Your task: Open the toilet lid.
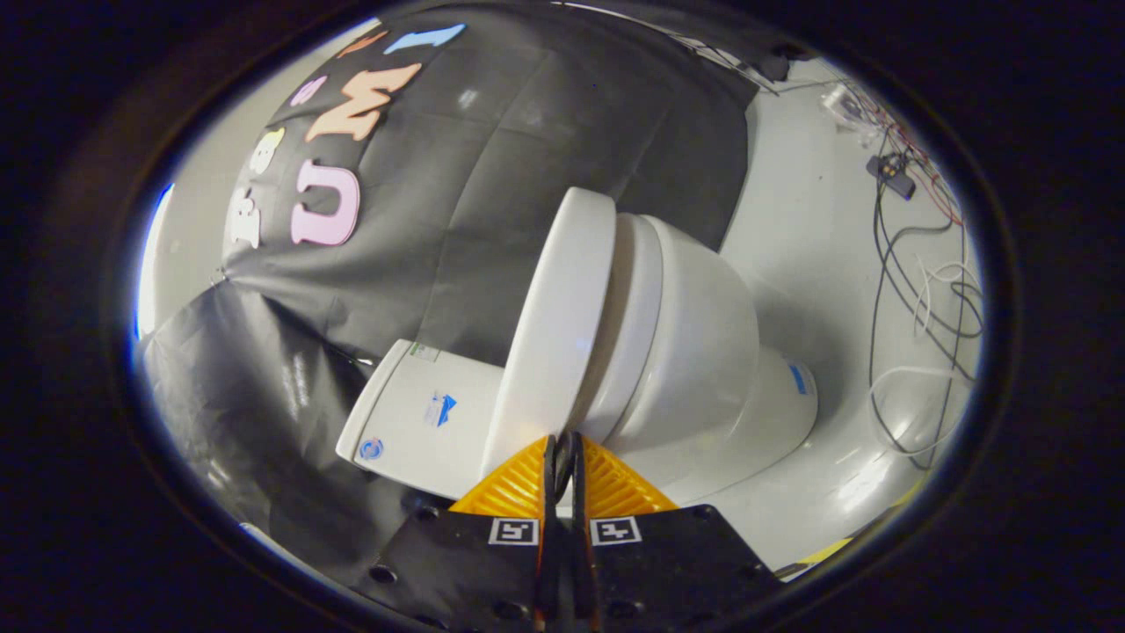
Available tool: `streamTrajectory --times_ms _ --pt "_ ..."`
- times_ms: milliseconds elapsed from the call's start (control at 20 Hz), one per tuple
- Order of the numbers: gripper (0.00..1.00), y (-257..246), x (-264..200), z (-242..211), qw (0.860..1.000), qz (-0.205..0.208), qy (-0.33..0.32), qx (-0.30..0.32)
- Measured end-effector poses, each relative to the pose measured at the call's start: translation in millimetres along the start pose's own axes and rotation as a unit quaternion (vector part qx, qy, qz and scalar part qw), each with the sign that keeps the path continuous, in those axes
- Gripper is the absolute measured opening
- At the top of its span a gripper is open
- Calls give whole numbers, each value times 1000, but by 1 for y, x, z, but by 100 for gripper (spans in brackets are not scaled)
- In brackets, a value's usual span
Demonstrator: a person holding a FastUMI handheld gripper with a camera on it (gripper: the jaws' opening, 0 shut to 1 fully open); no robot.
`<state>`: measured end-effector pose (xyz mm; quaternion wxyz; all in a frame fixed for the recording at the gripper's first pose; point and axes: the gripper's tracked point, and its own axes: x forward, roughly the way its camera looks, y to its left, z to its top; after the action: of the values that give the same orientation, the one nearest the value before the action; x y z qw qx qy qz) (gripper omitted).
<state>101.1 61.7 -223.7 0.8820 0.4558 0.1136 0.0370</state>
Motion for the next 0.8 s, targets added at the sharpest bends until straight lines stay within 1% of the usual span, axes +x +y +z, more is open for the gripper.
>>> streamTrajectory --times_ms 50,150,200,300,400,450,600,700,800 --pt "7 -1 1 0 1000 -2 -12 14" --pt "7 -1 0 5 998 5 -18 68" --pt "7 0 2 5 997 3 -19 76" --pt "6 1 5 2 998 -21 -13 65" --pt "3 0 3 0 997 -55 -5 54" --pt "3 4 1 3 997 -62 -2 54" --pt "2 21 -3 10 996 -62 -10 59" --pt "1 32 -5 10 997 -55 -17 42" --pt "1 44 -8 16 997 -45 -30 53"
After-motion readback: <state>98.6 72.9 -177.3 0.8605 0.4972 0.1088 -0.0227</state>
